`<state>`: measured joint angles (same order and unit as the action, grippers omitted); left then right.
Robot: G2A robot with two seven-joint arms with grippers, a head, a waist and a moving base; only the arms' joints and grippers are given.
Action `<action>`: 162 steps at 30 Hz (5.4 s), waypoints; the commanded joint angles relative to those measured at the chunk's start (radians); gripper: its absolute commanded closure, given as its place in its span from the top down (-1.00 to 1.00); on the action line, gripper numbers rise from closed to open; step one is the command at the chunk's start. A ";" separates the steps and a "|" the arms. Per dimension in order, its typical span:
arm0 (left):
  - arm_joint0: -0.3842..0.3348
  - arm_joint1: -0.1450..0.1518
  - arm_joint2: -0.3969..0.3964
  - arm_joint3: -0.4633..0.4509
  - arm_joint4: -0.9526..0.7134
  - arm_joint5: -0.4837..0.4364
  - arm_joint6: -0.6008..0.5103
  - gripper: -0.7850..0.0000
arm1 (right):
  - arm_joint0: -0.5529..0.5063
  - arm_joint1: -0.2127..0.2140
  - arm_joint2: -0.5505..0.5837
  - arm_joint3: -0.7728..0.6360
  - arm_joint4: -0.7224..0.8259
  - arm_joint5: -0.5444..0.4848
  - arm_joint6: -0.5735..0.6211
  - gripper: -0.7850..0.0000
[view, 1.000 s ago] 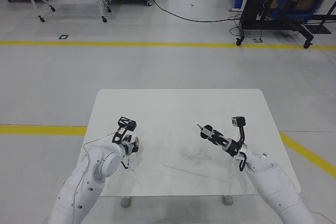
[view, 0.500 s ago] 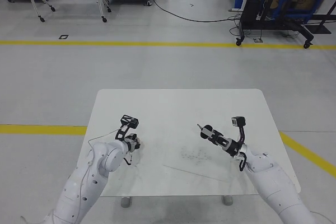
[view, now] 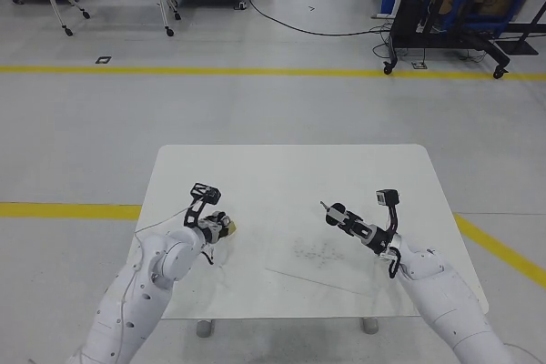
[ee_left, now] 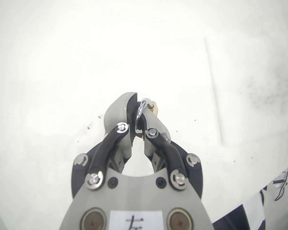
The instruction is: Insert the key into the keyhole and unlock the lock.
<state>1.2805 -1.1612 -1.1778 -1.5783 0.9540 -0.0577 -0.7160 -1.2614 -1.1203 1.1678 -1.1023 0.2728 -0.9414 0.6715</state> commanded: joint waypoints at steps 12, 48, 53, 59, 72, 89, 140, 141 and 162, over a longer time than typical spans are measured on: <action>-0.034 -0.045 0.008 0.177 -0.484 -0.179 0.396 -1.00 | -0.012 -0.004 -0.012 -0.020 -0.007 0.037 -0.030 -1.00; -0.347 -0.218 0.251 0.645 -1.455 -0.138 0.015 -1.00 | 0.123 -0.123 -0.239 -0.019 -0.029 0.182 -0.352 -1.00; -0.364 -0.235 0.249 0.711 -1.562 -0.123 -0.044 -1.00 | 0.119 -0.128 -0.225 -0.003 -0.027 0.156 -0.370 -1.00; -0.377 -0.251 0.230 0.774 -1.673 -0.111 -0.072 -1.00 | 0.100 -0.124 -0.212 -0.023 -0.058 0.190 -0.330 -1.00; -0.402 -0.270 0.223 0.837 -1.726 -0.110 -0.096 -1.00 | 0.015 -0.099 -0.150 -0.166 -0.136 0.317 -0.299 -1.00; -0.325 -0.256 0.196 0.723 -1.648 -0.009 0.070 -1.00 | -0.121 -0.046 0.002 -0.401 -0.170 0.670 -0.162 -1.00; -0.236 -0.238 0.157 0.518 -1.484 0.054 0.099 -1.00 | -0.141 -0.062 -0.023 -0.564 -0.228 1.072 -0.272 -1.00; -0.237 -0.238 0.159 0.518 -1.481 0.054 0.091 -1.00 | -0.140 -0.062 -0.023 -0.563 -0.230 1.073 -0.273 -1.00; -0.243 -0.250 0.151 0.553 -1.531 0.069 0.120 -1.00 | -0.135 -0.066 -0.015 -0.555 -0.223 1.070 -0.296 1.00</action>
<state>1.0391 -1.4091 -1.0264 -1.0340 -0.5632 0.0030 -0.5989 -1.3965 -1.1860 1.1529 -1.6569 0.0494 0.1281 0.3754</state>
